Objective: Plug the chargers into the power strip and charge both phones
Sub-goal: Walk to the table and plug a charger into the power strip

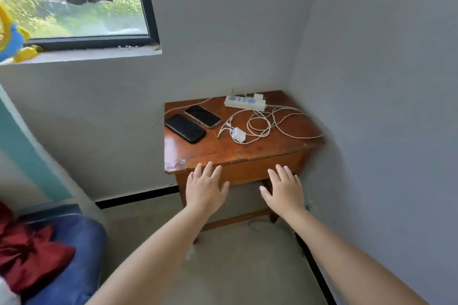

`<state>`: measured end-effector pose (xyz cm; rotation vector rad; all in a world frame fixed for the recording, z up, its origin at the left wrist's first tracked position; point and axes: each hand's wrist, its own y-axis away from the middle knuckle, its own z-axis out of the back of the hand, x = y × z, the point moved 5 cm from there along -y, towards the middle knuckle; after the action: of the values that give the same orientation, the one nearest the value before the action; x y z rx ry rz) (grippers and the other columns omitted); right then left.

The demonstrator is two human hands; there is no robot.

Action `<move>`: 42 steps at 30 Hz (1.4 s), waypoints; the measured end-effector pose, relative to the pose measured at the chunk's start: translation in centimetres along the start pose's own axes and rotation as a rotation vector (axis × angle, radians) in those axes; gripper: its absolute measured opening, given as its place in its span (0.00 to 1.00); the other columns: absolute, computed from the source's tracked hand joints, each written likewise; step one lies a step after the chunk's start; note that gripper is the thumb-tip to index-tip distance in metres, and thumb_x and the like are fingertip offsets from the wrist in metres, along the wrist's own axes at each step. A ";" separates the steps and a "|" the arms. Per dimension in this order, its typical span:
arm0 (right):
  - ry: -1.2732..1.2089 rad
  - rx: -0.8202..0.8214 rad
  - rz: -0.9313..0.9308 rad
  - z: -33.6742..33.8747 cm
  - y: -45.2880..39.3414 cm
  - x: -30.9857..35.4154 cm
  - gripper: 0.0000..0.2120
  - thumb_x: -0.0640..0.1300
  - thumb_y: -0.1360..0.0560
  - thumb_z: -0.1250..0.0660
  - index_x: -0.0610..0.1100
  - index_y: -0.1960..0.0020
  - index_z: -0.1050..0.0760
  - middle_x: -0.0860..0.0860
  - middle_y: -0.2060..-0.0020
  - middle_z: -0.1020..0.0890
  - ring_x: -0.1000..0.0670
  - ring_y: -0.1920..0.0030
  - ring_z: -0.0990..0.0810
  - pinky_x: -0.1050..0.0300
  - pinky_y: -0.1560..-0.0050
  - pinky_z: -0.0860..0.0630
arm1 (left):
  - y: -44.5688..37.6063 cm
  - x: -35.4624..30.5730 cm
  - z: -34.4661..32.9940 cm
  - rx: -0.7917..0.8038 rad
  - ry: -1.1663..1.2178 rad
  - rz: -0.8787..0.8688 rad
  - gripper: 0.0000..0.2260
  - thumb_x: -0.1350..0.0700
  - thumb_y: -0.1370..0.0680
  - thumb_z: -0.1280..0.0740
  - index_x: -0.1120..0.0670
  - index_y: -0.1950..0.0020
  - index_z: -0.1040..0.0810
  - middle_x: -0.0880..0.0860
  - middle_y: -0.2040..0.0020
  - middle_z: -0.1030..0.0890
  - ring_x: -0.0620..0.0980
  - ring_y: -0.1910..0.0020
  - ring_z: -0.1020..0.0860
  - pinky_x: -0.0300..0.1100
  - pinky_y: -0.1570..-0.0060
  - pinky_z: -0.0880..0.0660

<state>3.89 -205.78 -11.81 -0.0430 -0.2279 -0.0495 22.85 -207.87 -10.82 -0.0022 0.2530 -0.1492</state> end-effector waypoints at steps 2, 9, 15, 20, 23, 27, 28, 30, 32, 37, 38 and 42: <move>-0.031 0.004 -0.043 -0.7 -3.9 -1.1 0.25 0.52 0.24 0.41 0.42 0.31 0.39 0.42 0.28 0.40 0.43 0.27 0.46 0.43 0.29 0.46 | -4.1 -0.2 -0.8 0.009 -0.020 -0.026 0.24 0.40 0.23 0.48 0.47 0.29 0.43 0.52 0.25 0.43 0.56 0.26 0.49 0.52 0.29 0.50; -0.071 0.043 0.034 -3.3 -20.3 -3.1 0.25 0.53 0.24 0.42 0.44 0.30 0.40 0.44 0.27 0.40 0.45 0.27 0.46 0.47 0.28 0.46 | -18.9 1.9 -3.8 0.029 -0.081 0.050 0.23 0.40 0.23 0.49 0.45 0.29 0.43 0.50 0.26 0.42 0.55 0.26 0.49 0.53 0.29 0.50; -0.082 0.072 0.170 -2.9 -32.8 -4.2 0.25 0.52 0.24 0.39 0.42 0.31 0.38 0.43 0.29 0.37 0.43 0.28 0.43 0.47 0.29 0.44 | -29.2 3.4 -3.8 0.038 -0.007 0.250 0.24 0.41 0.23 0.47 0.47 0.29 0.42 0.51 0.26 0.42 0.55 0.26 0.49 0.53 0.29 0.49; -0.082 0.044 0.159 -2.1 -41.3 -5.7 0.23 0.49 0.25 0.37 0.38 0.35 0.34 0.40 0.35 0.29 0.41 0.33 0.34 0.47 0.34 0.34 | -32.8 4.3 -4.5 0.073 0.026 0.310 0.24 0.41 0.23 0.47 0.48 0.29 0.42 0.52 0.26 0.42 0.54 0.26 0.49 0.53 0.29 0.49; -0.047 0.050 0.150 -1.8 -45.6 -5.8 0.21 0.46 0.25 0.37 0.38 0.35 0.33 0.41 0.37 0.26 0.42 0.36 0.31 0.48 0.36 0.33 | -34.3 5.5 -5.0 0.111 0.012 0.321 0.24 0.42 0.22 0.47 0.48 0.29 0.43 0.51 0.25 0.43 0.54 0.26 0.49 0.52 0.28 0.49; 0.022 0.156 0.158 -2.5 -49.3 -5.1 0.20 0.46 0.23 0.41 0.39 0.34 0.34 0.43 0.36 0.27 0.44 0.35 0.30 0.50 0.37 0.32 | -36.4 6.5 -5.5 0.145 0.015 0.304 0.23 0.42 0.22 0.48 0.47 0.29 0.44 0.51 0.25 0.43 0.54 0.26 0.50 0.52 0.28 0.50; 0.041 0.194 0.164 -2.8 -49.8 -5.0 0.20 0.46 0.22 0.41 0.39 0.34 0.35 0.43 0.35 0.28 0.44 0.35 0.31 0.50 0.36 0.33 | -36.8 6.4 -5.6 0.150 0.020 0.289 0.23 0.41 0.22 0.48 0.47 0.29 0.44 0.51 0.25 0.43 0.54 0.26 0.50 0.53 0.28 0.50; 0.070 0.268 0.168 -3.5 -50.3 -4.8 0.20 0.46 0.22 0.43 0.40 0.32 0.37 0.43 0.33 0.30 0.44 0.34 0.32 0.49 0.36 0.32 | -37.7 6.3 -6.0 0.159 0.024 0.259 0.24 0.41 0.22 0.48 0.47 0.29 0.44 0.51 0.25 0.44 0.54 0.26 0.50 0.53 0.29 0.50; 0.097 0.335 0.155 -4.0 -50.5 -4.8 0.19 0.45 0.21 0.44 0.41 0.32 0.38 0.43 0.33 0.31 0.43 0.35 0.31 0.48 0.38 0.31 | -38.3 6.3 -6.6 0.169 0.023 0.236 0.24 0.41 0.22 0.49 0.47 0.28 0.45 0.51 0.25 0.44 0.54 0.26 0.51 0.52 0.29 0.51; 0.110 0.289 0.125 -4.4 -50.4 -5.2 0.18 0.44 0.23 0.41 0.42 0.34 0.34 0.44 0.37 0.26 0.44 0.39 0.28 0.49 0.42 0.29 | -38.6 6.3 -8.4 0.195 0.001 0.181 0.24 0.41 0.22 0.49 0.47 0.29 0.44 0.50 0.25 0.44 0.53 0.26 0.54 0.53 0.29 0.58; 0.109 0.293 0.123 -4.5 -50.4 -5.4 0.18 0.45 0.24 0.39 0.43 0.34 0.33 0.44 0.38 0.26 0.44 0.39 0.28 0.49 0.42 0.29 | -38.5 6.3 -8.8 0.195 -0.004 0.170 0.23 0.41 0.22 0.50 0.47 0.29 0.44 0.50 0.25 0.44 0.53 0.26 0.55 0.53 0.29 0.60; 0.110 0.476 0.089 -4.8 -50.8 -5.6 0.19 0.47 0.25 0.37 0.44 0.36 0.31 0.43 0.37 0.28 0.43 0.38 0.30 0.47 0.40 0.31 | -38.2 6.5 -9.3 0.159 0.013 0.169 0.23 0.42 0.22 0.51 0.48 0.29 0.42 0.51 0.25 0.44 0.54 0.26 0.54 0.53 0.30 0.62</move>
<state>-3.22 -256.41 -15.86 0.4223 -0.1227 0.0918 21.14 -246.50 -20.67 0.1773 0.2524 -0.0011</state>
